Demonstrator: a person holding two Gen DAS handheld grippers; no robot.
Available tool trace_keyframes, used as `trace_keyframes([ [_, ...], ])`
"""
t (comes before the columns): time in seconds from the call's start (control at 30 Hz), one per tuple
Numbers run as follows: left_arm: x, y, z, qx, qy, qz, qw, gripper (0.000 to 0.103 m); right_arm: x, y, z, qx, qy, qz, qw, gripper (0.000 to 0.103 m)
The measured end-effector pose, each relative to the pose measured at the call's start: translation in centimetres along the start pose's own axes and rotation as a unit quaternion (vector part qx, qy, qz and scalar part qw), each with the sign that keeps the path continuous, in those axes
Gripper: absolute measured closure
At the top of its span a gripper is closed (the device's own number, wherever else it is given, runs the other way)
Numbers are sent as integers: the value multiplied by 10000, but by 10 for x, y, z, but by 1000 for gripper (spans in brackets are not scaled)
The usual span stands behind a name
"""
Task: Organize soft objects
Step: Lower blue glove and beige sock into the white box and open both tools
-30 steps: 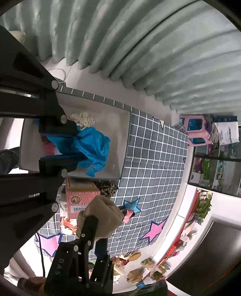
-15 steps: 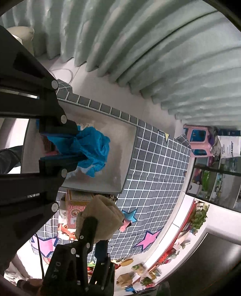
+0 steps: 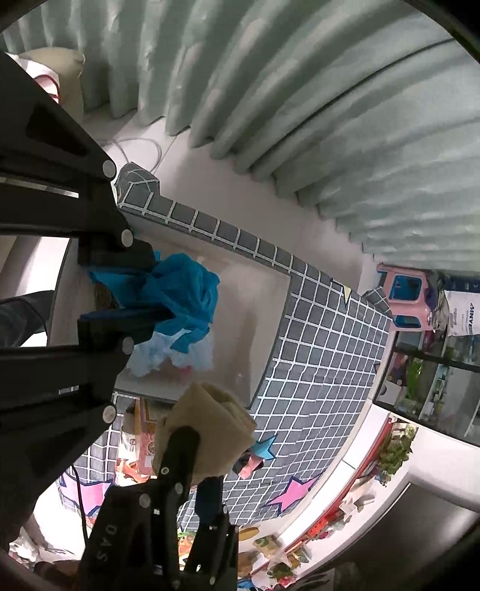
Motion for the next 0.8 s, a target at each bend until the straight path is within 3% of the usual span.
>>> trace_keyframes([
  [0.8, 53, 11, 18, -260, -123, 608, 9977, 86, 45, -15, -3, 114, -38, 325, 9994, 66],
])
Point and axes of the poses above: each gripper's, at about its wrist camera, not at the fingertips, and x roughly the way its jaws point, z to its left, y to its underside, the point moved 7 cm from there along x, roughly the way its jaws point, and after that the axes turned 6 degrees about y, right-handed, at the moved point
